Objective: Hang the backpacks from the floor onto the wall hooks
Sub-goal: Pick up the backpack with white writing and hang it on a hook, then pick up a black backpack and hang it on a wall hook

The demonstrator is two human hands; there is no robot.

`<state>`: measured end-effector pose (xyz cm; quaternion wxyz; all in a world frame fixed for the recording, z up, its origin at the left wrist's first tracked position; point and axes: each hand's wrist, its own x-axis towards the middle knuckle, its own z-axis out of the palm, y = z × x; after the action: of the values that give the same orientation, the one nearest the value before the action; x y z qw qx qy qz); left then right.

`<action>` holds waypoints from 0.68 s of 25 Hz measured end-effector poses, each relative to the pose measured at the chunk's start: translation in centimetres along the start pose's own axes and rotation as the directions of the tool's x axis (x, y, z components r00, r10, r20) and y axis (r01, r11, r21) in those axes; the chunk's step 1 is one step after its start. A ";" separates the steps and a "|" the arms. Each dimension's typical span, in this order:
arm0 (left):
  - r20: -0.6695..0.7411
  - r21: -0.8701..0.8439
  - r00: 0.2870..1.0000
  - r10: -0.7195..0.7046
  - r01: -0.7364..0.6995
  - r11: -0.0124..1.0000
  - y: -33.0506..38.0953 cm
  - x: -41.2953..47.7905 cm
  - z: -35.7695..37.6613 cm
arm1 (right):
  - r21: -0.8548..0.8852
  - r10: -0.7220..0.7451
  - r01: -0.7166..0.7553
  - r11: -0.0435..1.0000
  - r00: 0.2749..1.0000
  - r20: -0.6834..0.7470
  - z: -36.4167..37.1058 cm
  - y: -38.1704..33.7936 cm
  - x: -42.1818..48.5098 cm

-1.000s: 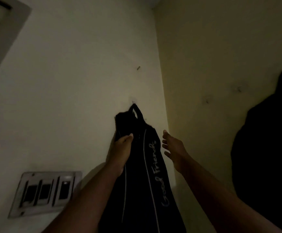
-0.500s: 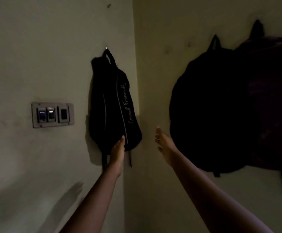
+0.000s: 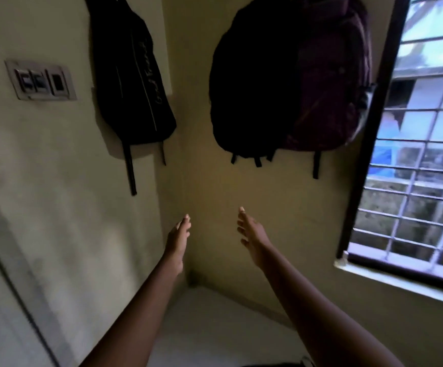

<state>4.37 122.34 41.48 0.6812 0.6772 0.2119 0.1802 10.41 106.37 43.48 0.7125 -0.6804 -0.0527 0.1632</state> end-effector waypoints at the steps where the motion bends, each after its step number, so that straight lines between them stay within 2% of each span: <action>1: 0.012 0.000 1.000 -0.019 0.019 1.000 -1.3 -1.2 0.4 | 0.007 0.014 -0.014 1.000 0.999 -0.029 -1.0 1.4 -0.9; 4: 0.058 -0.004 0.995 -0.082 0.082 0.997 -4.9 -4.7 1.5 | 0.026 0.086 -0.084 0.996 0.994 -0.074 -3.2 4.8 -4.1; 9: 0.120 0.065 0.957 -0.263 0.257 0.964 -13.6 -9.5 2.0 | 0.017 0.190 -0.190 0.982 0.967 -0.168 -5.4 12.9 -8.2; 14: 0.105 0.125 0.903 -0.417 0.405 0.906 -20.4 -10.7 1.2 | 0.001 0.317 -0.324 0.946 0.923 -0.216 -5.8 19.6 -7.5; 17: 0.011 0.167 0.874 -0.486 0.478 0.863 -25.7 -9.0 1.2 | -0.009 0.422 -0.431 0.902 0.888 -0.180 -5.7 25.5 -4.4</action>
<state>-3.71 116.10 16.22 0.6538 0.6594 0.3699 -0.0310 3.85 100.08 18.53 0.6442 -0.7041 0.1564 0.2544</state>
